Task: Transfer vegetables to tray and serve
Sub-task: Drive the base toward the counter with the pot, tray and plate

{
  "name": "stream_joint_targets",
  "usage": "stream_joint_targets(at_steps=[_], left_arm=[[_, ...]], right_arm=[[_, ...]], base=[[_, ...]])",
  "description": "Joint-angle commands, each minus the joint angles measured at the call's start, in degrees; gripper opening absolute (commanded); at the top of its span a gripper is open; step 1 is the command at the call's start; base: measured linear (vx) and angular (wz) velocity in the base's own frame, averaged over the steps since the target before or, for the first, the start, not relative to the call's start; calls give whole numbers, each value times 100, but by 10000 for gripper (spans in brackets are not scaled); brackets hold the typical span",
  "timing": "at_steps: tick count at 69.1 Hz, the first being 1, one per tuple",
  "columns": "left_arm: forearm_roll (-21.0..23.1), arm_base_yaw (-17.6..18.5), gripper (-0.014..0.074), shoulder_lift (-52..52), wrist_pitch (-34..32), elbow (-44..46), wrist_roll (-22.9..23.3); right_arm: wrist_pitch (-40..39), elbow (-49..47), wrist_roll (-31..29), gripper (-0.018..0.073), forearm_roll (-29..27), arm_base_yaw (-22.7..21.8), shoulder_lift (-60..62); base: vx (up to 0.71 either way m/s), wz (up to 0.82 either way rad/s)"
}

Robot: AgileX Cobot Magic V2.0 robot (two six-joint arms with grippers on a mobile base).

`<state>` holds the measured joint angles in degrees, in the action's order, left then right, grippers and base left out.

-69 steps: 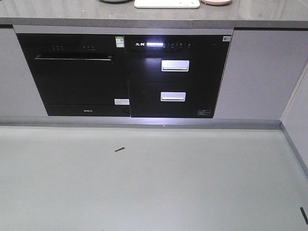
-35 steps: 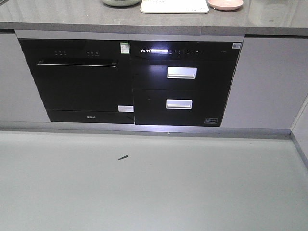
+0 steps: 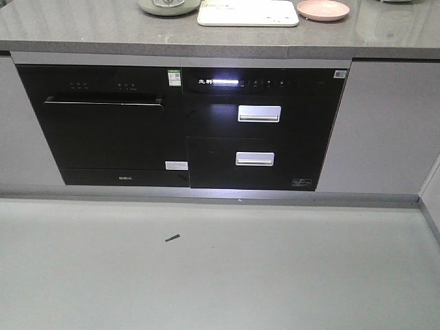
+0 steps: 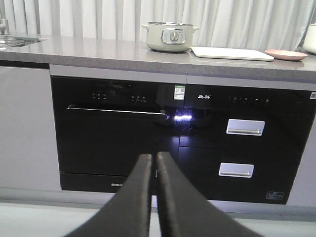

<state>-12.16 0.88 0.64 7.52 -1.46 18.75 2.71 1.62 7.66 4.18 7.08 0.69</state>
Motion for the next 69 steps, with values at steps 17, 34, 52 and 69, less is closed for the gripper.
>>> stream_joint_targets(at_steps=[17,34,52,69], left_arm=[[1,9,-6,72,-381,-125,55],[1,9,-6,72,-381,-125,55],[1,9,-6,72,-381,-125,55],[1,9,-6,72,-381,-125,55]], right_arm=[[-419,88,0,-3,54,-38,38],[-419,88,0,-3,54,-38,38],[-419,88,0,-3,54,-38,38],[-419,88,0,-3,54,-38,38]], base=[[11,-6],[10,-12],[9,-9],[9,-8]])
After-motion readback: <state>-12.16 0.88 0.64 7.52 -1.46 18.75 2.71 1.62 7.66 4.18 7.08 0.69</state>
